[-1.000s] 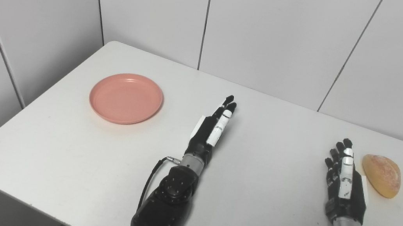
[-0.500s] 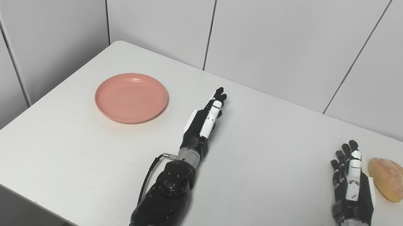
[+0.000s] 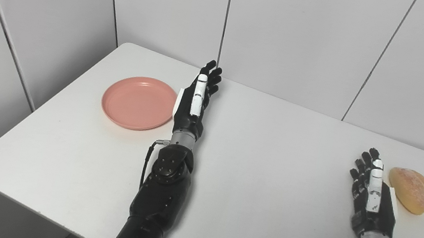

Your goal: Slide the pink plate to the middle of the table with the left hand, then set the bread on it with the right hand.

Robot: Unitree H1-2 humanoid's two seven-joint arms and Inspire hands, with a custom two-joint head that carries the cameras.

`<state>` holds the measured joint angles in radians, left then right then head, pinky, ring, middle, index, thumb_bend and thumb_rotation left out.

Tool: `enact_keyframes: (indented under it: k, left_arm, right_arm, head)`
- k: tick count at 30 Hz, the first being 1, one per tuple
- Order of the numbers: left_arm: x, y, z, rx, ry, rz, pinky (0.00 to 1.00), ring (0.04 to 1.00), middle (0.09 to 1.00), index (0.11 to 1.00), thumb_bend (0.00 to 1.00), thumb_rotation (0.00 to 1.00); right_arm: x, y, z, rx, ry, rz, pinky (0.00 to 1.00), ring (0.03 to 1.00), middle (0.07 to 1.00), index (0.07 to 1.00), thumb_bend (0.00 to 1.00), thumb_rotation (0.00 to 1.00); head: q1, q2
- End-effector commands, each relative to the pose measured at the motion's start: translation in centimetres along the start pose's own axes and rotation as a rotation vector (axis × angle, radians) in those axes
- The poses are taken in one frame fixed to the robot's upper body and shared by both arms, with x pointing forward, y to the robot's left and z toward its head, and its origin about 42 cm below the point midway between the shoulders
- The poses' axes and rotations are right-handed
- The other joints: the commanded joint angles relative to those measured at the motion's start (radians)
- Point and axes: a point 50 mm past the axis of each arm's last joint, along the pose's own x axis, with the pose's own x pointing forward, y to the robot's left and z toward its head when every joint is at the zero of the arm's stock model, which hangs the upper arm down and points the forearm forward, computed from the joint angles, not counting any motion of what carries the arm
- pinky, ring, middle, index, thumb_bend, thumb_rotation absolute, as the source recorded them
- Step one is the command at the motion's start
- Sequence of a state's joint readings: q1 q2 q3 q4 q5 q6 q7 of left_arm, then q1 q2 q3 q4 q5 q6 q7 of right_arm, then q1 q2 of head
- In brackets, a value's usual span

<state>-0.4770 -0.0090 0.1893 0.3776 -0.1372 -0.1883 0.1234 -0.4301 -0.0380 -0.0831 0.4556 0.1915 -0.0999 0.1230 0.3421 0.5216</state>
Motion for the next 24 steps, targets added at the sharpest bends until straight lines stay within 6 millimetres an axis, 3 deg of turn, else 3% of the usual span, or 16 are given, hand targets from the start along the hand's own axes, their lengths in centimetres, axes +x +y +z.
enact_keyframes:
  k: [1,8,24]
  left_arm:
    - [2.4,-0.5,3.5,0.018,-0.136,-0.033,0.91,0.901,0.896,0.886,0.5,1.0]
    - [3.0,2.5,5.3,0.073,-0.187,0.033,0.85,0.863,0.847,0.843,0.52,1.0]
    - [3.4,8.6,8.7,0.132,-0.248,0.236,0.82,0.818,0.8,0.795,0.53,1.0]
  right_arm:
    - [0.3,-0.3,0.5,0.003,-0.056,0.006,1.0,1.0,1.0,1.0,0.8,0.93]
    - [0.1,0.0,0.7,-0.013,-0.063,0.0,1.0,1.0,1.0,1.0,0.79,0.94]
    - [0.5,0.1,0.5,-0.006,-0.074,-0.006,1.0,1.0,1.0,1.0,0.79,0.94]
  head:
    - [0.0,0.0]
    - [0.002,0.003]
    - [0.013,0.003]
